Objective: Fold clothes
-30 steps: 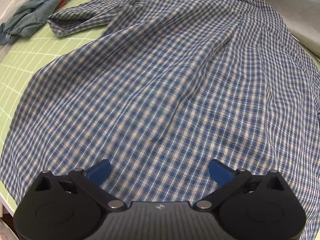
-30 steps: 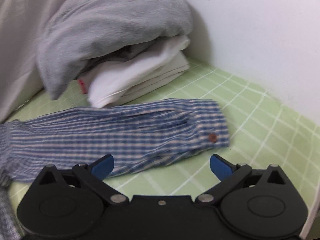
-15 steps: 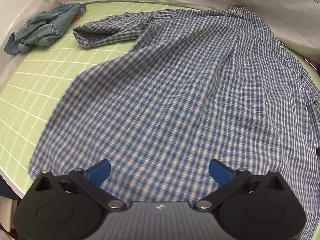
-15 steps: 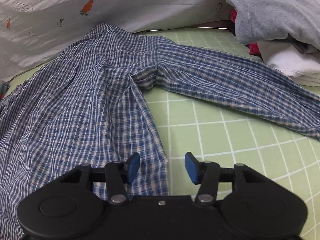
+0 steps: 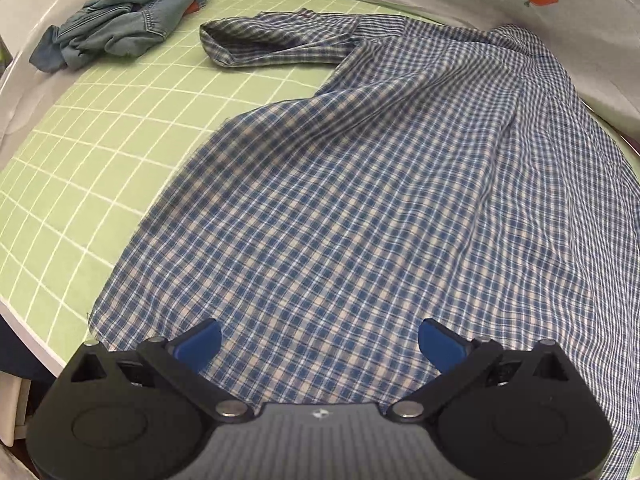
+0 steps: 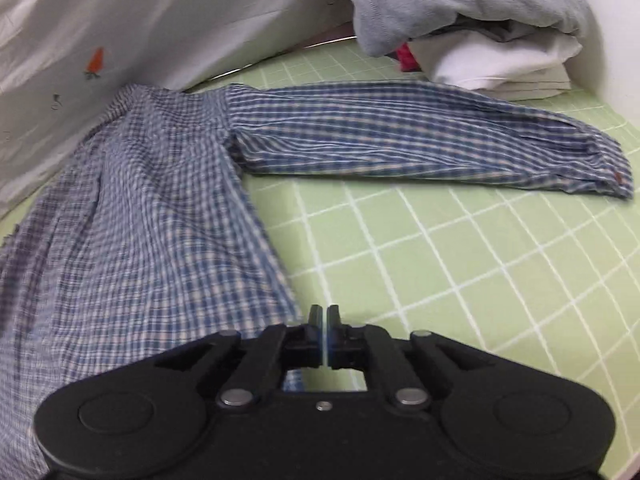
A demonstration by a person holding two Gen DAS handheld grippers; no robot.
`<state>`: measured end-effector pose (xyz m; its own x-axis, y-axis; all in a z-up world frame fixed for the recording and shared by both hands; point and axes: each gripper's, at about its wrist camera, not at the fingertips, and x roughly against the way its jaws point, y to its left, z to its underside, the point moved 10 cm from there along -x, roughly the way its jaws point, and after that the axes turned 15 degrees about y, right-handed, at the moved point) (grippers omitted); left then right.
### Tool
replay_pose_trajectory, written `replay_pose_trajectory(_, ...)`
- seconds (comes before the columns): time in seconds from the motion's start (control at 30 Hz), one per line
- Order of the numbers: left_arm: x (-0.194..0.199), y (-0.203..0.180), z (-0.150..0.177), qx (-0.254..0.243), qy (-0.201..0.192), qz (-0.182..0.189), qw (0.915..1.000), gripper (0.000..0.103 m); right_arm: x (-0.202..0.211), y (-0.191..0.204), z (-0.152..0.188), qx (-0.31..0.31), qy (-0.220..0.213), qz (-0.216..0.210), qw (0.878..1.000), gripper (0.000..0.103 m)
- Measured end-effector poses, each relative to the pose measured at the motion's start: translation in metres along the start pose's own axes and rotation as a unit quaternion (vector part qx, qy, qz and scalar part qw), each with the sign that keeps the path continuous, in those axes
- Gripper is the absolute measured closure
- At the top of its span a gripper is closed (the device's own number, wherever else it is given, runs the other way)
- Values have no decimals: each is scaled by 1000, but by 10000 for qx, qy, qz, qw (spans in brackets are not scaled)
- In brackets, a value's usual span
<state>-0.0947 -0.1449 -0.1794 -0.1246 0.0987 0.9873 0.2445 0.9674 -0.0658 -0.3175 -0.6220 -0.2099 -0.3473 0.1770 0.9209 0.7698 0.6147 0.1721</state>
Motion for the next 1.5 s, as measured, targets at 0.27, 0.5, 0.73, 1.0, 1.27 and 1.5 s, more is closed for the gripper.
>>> replay_pose_trajectory(0.27,4,13,-15,41,-118,-17,9999,0,13,32,-13,335,-280,51,9990,37)
replay_pose_trajectory(0.5,16,40,-49,122,-387,-261,9988,0,11,96,-11,969,-425,-63,9944,0)
replay_pose_trajectory(0.73,22,70,-109,167,-653,-403,9969,0,-15,130,-12,934,-213,6,9954,0)
replay_pose_trajectory(1.0,15,81,-193,121,-964,-476,9941,0,-44,137,-11,502,93,210,9985,0)
replay_pose_trajectory(1.27,3,76,-283,1,-1307,-294,9910,19,-58,135,-29,324,120,747,9966,0)
replay_pose_trajectory(1.5,-25,67,-321,-492,-1194,-162,9915,34,-63,138,-39,290,52,807,9963,0)
